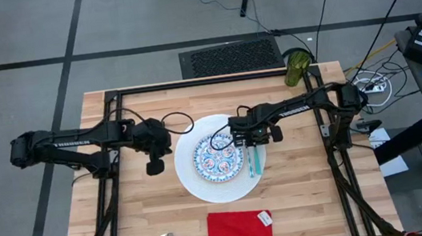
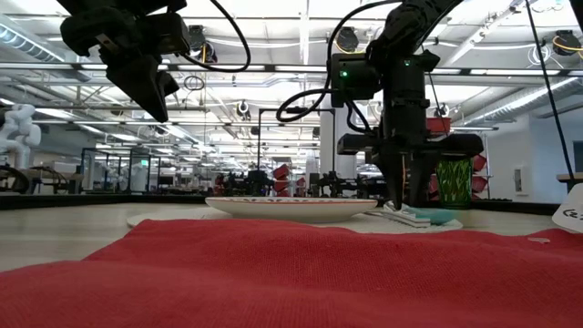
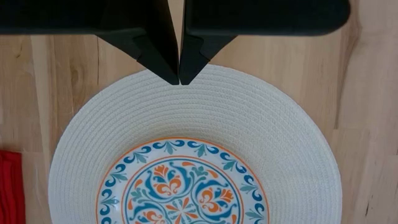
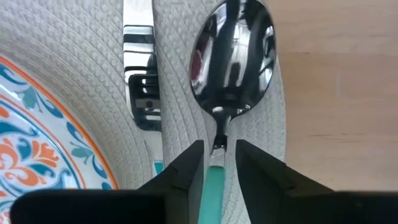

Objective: Set table place
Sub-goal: Put the red table napkin on the white placemat to the left side of the blue and orange plate

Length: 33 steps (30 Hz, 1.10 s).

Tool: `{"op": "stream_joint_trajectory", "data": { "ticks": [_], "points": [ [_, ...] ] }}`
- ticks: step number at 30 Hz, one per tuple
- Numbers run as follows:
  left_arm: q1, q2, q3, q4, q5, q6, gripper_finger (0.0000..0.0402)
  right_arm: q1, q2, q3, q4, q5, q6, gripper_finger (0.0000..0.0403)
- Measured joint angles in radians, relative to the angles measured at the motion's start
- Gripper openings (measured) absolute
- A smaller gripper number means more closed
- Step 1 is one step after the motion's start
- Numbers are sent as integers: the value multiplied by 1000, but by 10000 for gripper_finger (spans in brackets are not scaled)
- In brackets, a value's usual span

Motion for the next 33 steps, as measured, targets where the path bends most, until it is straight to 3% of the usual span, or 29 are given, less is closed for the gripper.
{"op": "stream_joint_trajectory", "data": {
  "ticks": [8, 15, 23, 27, 33],
  "points": [
    [0, 0, 0, -33, 0, -2, 0, 9, -66, 8, -37, -25, -37, 82],
    [0, 0, 0, -33, 0, 2, 0, 47, -208, 73, -174, 38, -36, 82],
    [0, 0, 0, -15, 0, 1, 0, 110, -334, 93, -186, 140, -7, 82],
    [0, 0, 0, -16, 0, 2, 0, 164, -365, 93, -181, 238, 26, 82],
    [0, 0, 0, -16, 0, -1, 0, 264, -362, 93, -98, 524, 150, 82]
  ]
}}
